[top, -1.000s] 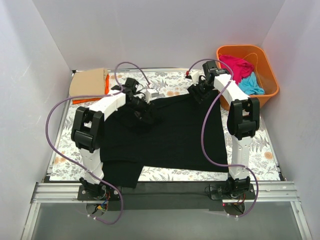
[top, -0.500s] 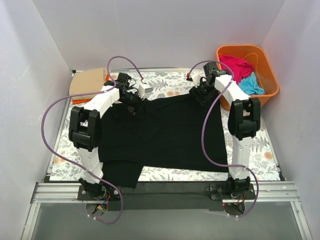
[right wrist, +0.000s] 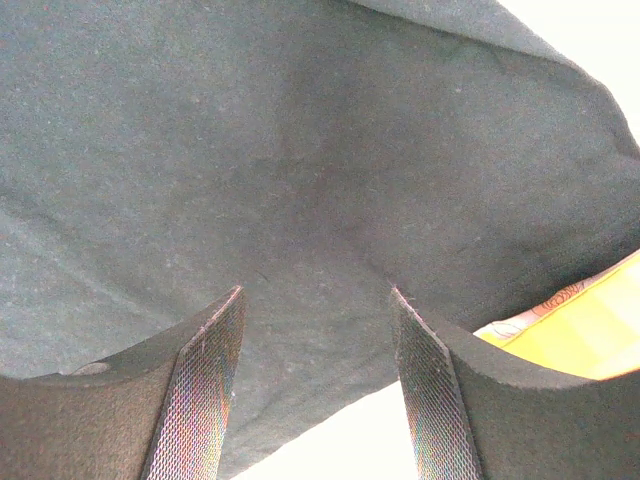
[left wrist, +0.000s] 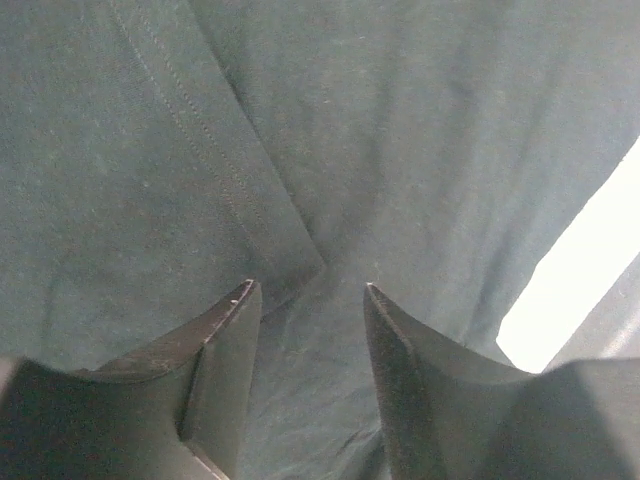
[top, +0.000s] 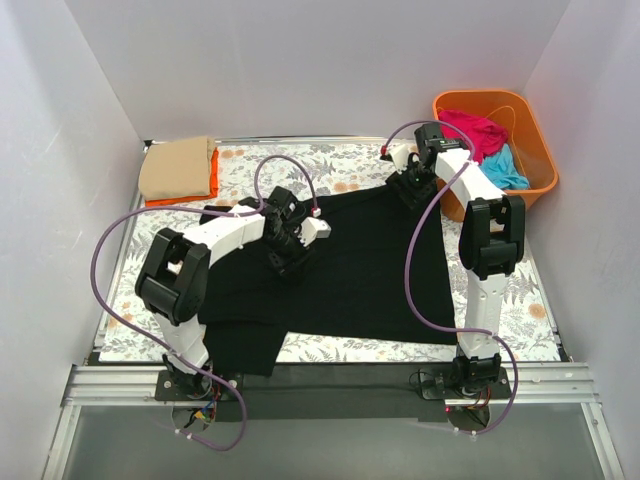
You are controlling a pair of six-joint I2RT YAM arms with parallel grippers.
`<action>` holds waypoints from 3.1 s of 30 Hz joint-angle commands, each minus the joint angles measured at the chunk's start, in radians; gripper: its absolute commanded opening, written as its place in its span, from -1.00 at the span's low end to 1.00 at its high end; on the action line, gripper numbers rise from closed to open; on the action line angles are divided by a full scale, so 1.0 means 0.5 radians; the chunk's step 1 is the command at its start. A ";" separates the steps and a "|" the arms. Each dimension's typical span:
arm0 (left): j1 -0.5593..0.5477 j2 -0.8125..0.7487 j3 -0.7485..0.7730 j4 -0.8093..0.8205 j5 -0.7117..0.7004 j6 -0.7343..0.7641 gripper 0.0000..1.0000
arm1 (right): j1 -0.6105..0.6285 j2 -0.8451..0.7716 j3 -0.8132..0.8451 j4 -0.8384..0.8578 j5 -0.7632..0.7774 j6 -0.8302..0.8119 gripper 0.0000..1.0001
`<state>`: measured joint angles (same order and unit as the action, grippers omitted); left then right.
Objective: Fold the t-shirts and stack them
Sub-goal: Fold the tshirt
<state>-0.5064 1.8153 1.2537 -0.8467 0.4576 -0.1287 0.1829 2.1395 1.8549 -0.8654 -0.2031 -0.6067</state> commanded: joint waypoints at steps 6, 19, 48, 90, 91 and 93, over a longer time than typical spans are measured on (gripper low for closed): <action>-0.205 -0.136 -0.173 0.346 -0.601 -0.380 0.05 | -0.007 -0.091 0.018 -0.009 0.014 -0.017 0.12; -0.285 -0.053 -0.167 0.429 -0.820 -0.635 -0.15 | -0.013 -0.054 0.015 -0.006 0.001 -0.008 0.11; 0.089 -0.155 0.299 0.325 -0.918 -0.457 -1.00 | -0.038 0.221 0.527 0.215 0.421 -0.179 0.25; 0.780 0.646 1.487 0.979 -0.918 -0.074 -1.00 | -0.019 0.654 0.684 0.553 0.658 -0.535 -0.01; 0.780 0.640 1.487 0.979 -0.918 -0.080 -1.00 | -0.022 0.663 0.677 0.556 0.624 -0.523 -0.01; 0.780 0.634 1.469 0.982 -0.918 -0.086 -1.00 | -0.022 0.673 0.662 0.571 0.612 -0.471 0.01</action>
<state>-0.1200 2.1571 2.0014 -0.3820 -0.0101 -0.1722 0.1757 2.4657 2.1784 -0.6342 0.1349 -0.8650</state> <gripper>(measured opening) 0.028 0.501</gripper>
